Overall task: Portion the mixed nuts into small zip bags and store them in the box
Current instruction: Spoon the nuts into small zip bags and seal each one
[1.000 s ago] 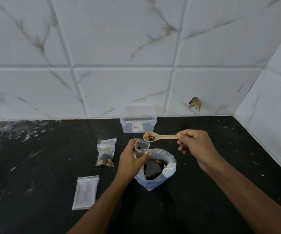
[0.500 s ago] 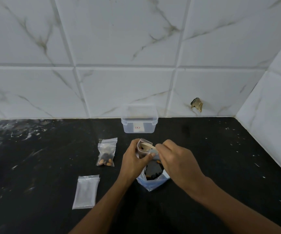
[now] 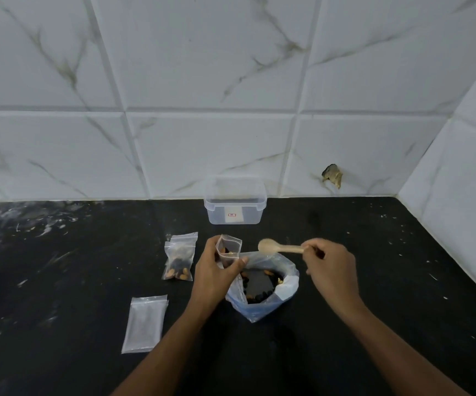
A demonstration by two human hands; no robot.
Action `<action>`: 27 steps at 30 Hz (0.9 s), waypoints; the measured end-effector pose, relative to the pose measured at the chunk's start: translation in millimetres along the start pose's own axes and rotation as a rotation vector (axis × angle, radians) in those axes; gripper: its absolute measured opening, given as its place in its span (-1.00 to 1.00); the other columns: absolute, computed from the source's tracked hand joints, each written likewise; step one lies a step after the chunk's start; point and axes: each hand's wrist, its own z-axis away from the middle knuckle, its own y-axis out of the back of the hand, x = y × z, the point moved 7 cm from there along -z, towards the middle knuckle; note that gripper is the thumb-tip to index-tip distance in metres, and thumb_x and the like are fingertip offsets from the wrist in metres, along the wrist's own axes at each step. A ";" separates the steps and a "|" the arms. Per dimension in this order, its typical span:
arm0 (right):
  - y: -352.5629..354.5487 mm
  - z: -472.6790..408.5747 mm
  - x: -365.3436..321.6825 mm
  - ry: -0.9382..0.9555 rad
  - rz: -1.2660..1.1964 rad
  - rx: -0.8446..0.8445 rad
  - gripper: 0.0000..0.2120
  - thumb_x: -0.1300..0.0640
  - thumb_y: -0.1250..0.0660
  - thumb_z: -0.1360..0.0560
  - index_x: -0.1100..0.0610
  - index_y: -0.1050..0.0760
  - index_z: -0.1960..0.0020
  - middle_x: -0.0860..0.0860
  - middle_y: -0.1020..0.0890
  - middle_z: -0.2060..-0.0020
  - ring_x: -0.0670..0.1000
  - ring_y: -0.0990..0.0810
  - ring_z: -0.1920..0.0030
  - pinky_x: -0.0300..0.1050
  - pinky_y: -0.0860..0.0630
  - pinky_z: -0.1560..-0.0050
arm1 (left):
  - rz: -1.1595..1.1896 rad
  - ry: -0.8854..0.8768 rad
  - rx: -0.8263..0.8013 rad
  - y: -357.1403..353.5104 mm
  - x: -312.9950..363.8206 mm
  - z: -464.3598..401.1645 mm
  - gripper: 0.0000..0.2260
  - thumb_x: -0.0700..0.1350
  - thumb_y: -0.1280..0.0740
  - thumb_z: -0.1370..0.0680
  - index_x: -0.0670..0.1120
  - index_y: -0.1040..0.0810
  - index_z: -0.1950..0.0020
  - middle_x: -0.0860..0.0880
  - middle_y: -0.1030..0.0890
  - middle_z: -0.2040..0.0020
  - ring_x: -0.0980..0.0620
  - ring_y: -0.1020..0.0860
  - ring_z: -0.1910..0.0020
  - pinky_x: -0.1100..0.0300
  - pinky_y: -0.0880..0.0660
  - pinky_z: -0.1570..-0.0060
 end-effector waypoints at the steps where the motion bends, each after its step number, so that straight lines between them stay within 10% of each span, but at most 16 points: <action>1: -9.7 2.4 13.0 -0.039 0.030 -0.030 -0.83 0.23 -0.28 -0.55 0.11 -0.62 0.13 -0.06 -0.61 0.35 -0.11 -0.60 0.35 -0.32 -0.44 0.36 | -0.001 0.004 0.001 0.8 0.1 0.3 -0.59 -0.07 -0.50 -0.48 0.22 -0.37 -0.17 0.14 -0.59 -0.06 0.38 -0.55 0.00 0.53 -0.45 0.13; 16: -60.4 40.5 39.7 0.023 0.449 -0.137 -0.81 0.02 -0.33 -0.54 -0.03 -0.55 -0.14 -0.09 -0.52 0.01 -0.13 -0.46 0.03 -0.23 -0.49 0.04 | 0.014 -0.042 0.012 -6.1 9.0 6.5 -0.56 -0.05 -0.54 -0.44 0.17 -0.39 -0.19 0.14 -0.58 -0.06 0.29 -0.59 -0.03 0.34 -0.57 0.05; 27: -62.9 26.0 -31.3 0.184 -0.024 -0.125 -0.72 -0.06 -0.43 -0.44 -0.01 -0.55 -0.11 -0.14 -0.58 0.01 -0.15 -0.53 -0.04 -0.19 -0.53 -0.04 | 0.012 -0.080 0.053 -16.8 29.3 8.1 -0.64 0.02 -0.53 -0.43 0.14 -0.42 -0.11 0.11 -0.61 0.05 0.17 -0.60 0.04 0.16 -0.59 0.03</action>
